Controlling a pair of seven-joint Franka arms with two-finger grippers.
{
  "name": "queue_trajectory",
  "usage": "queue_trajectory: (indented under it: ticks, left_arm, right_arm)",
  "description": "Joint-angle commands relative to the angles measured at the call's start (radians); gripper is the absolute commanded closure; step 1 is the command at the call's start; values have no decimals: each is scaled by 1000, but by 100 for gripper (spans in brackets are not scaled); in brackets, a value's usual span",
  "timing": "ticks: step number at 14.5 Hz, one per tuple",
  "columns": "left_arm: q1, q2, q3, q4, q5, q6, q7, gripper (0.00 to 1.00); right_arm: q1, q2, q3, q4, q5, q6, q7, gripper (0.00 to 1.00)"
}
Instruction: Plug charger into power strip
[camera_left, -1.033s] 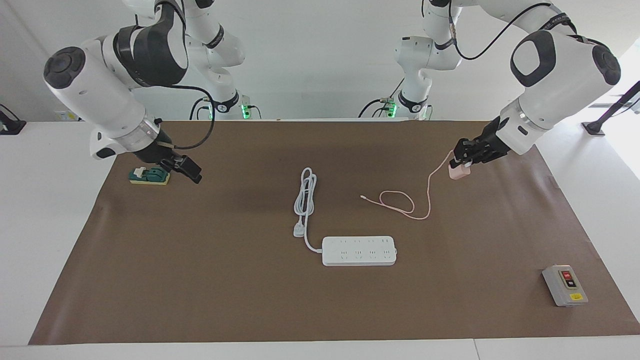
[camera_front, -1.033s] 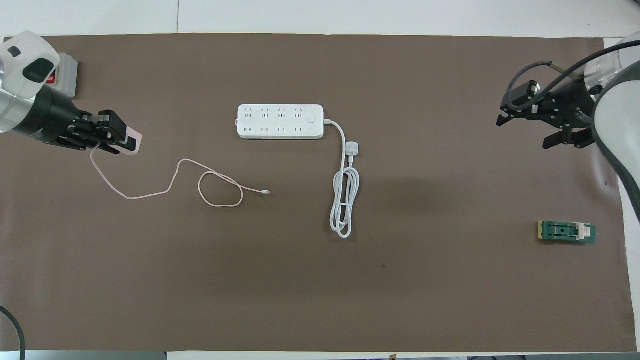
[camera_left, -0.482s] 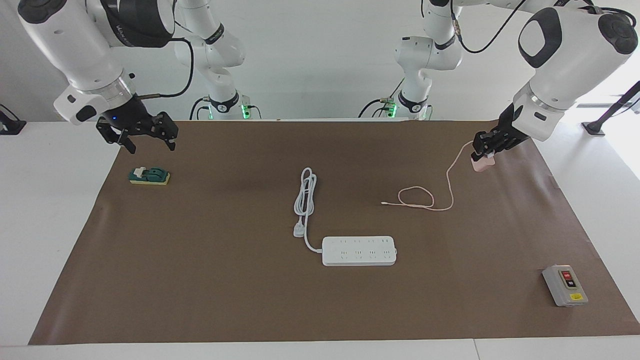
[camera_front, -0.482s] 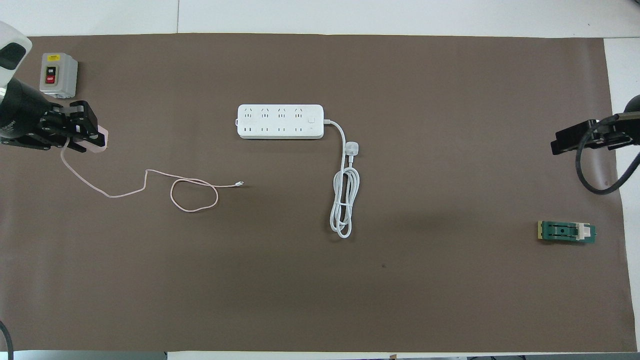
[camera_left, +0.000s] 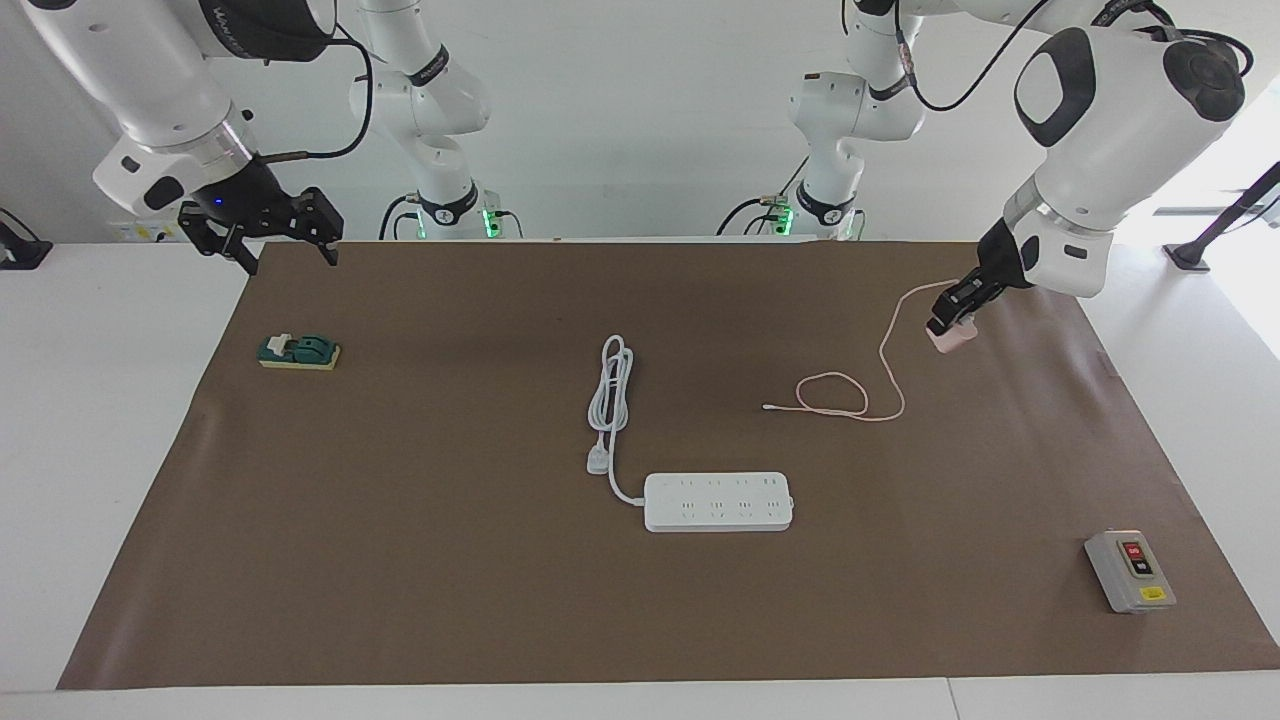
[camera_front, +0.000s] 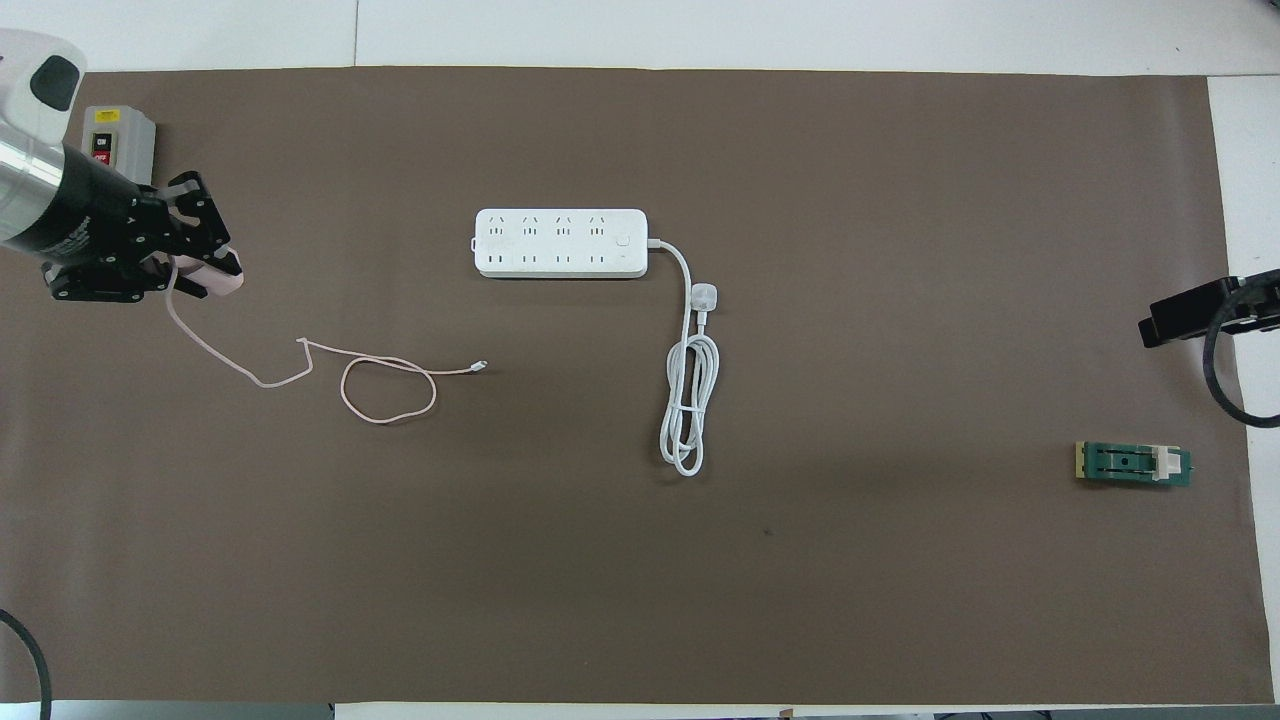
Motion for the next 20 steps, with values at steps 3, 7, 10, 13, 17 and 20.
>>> queue_trajectory:
  ticks: [3,7,10,13,17,20]
  left_arm:
    - [-122,139,4,76,22,110,-437,100]
    - [-202,219,5,73,46,236,-771,100]
    - [-228,294,5,74,68,319,-1051,100]
    - [-230,311,1,71,66,348,-1139,100]
    - [-261,373,4,73,68,412,-1242,100]
    - [-276,409,5,74,69,411,-1292,100]
  right_arm:
    - [4,-23,-7,-19,-38,11,-17,0]
    - [4,-29,-7,-18,-43,11,-17,0]
    - [4,-47,-7,-22,-43,9,-13,0]
    - [2,-49,-6,-25,-43,9,-13,0]
    - [1,-52,-4,-27,-40,6,-10,0]
    - [1,-52,2,-29,-37,6,29,0]
